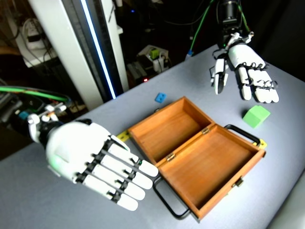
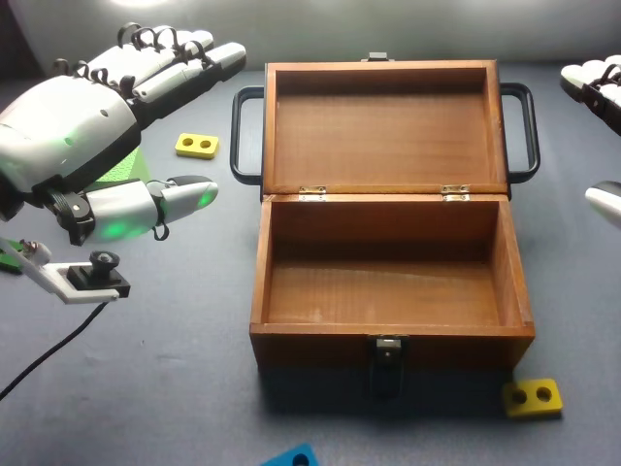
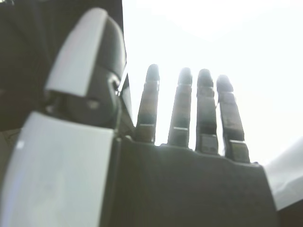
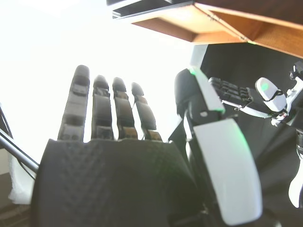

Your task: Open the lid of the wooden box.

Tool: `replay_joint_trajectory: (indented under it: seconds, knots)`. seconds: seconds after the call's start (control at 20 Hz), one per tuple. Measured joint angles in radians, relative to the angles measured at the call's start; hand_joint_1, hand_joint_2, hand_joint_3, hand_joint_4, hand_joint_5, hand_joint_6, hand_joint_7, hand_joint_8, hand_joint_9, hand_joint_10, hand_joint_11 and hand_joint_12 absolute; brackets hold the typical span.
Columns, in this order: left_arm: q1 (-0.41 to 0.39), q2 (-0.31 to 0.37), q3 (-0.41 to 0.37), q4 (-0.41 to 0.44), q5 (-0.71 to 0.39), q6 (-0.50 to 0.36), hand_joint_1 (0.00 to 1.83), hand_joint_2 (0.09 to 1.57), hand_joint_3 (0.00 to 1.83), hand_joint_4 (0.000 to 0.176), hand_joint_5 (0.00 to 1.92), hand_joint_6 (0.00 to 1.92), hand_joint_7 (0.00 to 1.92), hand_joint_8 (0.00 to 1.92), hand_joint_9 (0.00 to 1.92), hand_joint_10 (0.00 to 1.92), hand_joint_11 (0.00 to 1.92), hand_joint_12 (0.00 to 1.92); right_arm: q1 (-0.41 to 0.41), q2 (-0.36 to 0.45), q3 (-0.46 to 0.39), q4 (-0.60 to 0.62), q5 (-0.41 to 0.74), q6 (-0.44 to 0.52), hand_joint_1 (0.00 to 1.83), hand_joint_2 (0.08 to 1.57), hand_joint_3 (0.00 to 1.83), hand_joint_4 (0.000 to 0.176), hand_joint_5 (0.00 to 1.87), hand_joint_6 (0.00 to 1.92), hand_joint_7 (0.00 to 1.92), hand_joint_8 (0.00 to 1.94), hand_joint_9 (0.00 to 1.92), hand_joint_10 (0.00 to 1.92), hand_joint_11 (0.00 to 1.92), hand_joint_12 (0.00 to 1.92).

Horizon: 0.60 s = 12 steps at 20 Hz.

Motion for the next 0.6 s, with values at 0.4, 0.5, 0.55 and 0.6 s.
replay_joint_trajectory:
  seconds: [0.4, 0.5, 0.55, 0.6]
  knots:
    - [0.085, 0.044, -0.053, -0.036, -0.153, 0.000, 0.00, 1.37, 0.01, 0.034, 0.00, 0.00, 0.00, 0.00, 0.00, 0.00, 0.00, 0.00, -0.057, 0.089, -0.101, -0.044, 0.170, 0.000, 0.02, 1.41, 0.00, 0.000, 0.00, 0.00, 0.00, 0.00, 0.00, 0.00, 0.00, 0.00]
    - [0.106, 0.053, -0.071, -0.056, -0.200, 0.000, 0.05, 1.40, 0.01, 0.014, 0.00, 0.00, 0.00, 0.00, 0.00, 0.00, 0.00, 0.00, -0.099, 0.109, -0.124, -0.035, 0.236, -0.002, 0.00, 1.39, 0.00, 0.000, 0.00, 0.00, 0.00, 0.00, 0.00, 0.00, 0.00, 0.00]
    - [0.118, 0.059, -0.076, -0.053, -0.229, 0.000, 0.01, 1.38, 0.00, 0.024, 0.00, 0.00, 0.00, 0.00, 0.00, 0.00, 0.00, 0.00, -0.123, 0.118, -0.137, -0.037, 0.271, -0.001, 0.00, 1.40, 0.00, 0.000, 0.00, 0.00, 0.00, 0.00, 0.00, 0.00, 0.00, 0.00]
    - [0.126, 0.061, -0.082, -0.056, -0.246, 0.000, 0.01, 1.37, 0.00, 0.039, 0.00, 0.00, 0.00, 0.00, 0.00, 0.00, 0.00, 0.00, -0.137, 0.123, -0.146, -0.038, 0.291, -0.001, 0.00, 1.36, 0.00, 0.000, 0.00, 0.00, 0.00, 0.00, 0.00, 0.00, 0.00, 0.00]
